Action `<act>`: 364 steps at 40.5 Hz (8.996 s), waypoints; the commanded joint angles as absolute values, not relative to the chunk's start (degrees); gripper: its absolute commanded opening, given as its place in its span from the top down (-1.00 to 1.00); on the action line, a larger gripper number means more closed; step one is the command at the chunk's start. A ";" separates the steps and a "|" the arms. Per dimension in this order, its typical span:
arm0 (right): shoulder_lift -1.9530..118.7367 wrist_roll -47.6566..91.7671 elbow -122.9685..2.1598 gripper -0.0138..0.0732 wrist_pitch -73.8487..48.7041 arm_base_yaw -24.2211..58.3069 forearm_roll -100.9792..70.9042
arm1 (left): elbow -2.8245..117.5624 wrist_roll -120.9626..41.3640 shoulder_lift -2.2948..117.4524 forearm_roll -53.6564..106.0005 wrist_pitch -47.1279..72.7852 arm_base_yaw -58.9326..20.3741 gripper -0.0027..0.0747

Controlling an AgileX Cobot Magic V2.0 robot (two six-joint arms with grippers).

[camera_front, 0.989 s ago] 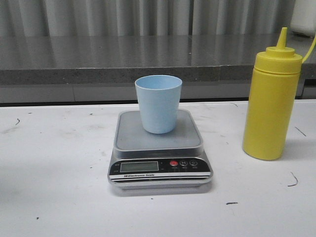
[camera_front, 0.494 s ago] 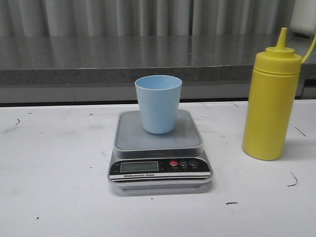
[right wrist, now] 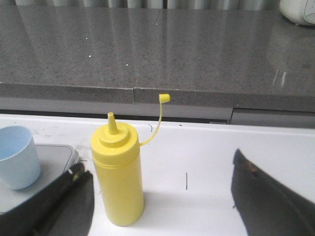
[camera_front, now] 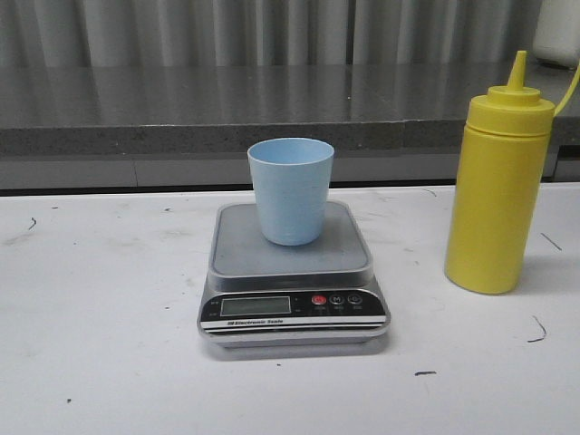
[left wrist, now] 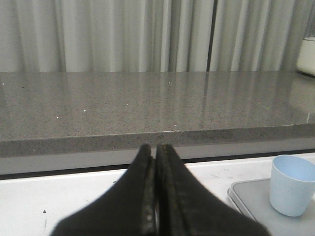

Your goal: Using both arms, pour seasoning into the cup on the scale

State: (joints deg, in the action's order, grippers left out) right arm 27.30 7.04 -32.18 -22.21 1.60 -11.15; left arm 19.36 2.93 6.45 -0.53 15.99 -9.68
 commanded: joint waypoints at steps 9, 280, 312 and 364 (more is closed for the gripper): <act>45.04 7.60 -39.93 -0.68 -9.56 7.68 -12.47 | 20.68 3.39 7.02 0.00 11.22 -9.53 0.98; 80.16 62.96 -53.58 0.41 9.38 22.97 -68.96 | 20.20 3.39 7.02 0.00 10.71 -9.53 0.98; 81.12 38.33 -38.21 0.43 24.17 23.64 -45.58 | 20.20 3.39 7.02 0.00 10.71 -9.53 0.98; 99.03 13.15 -38.17 0.28 40.67 23.64 -32.28 | 20.20 3.39 7.02 0.00 10.71 -9.53 0.98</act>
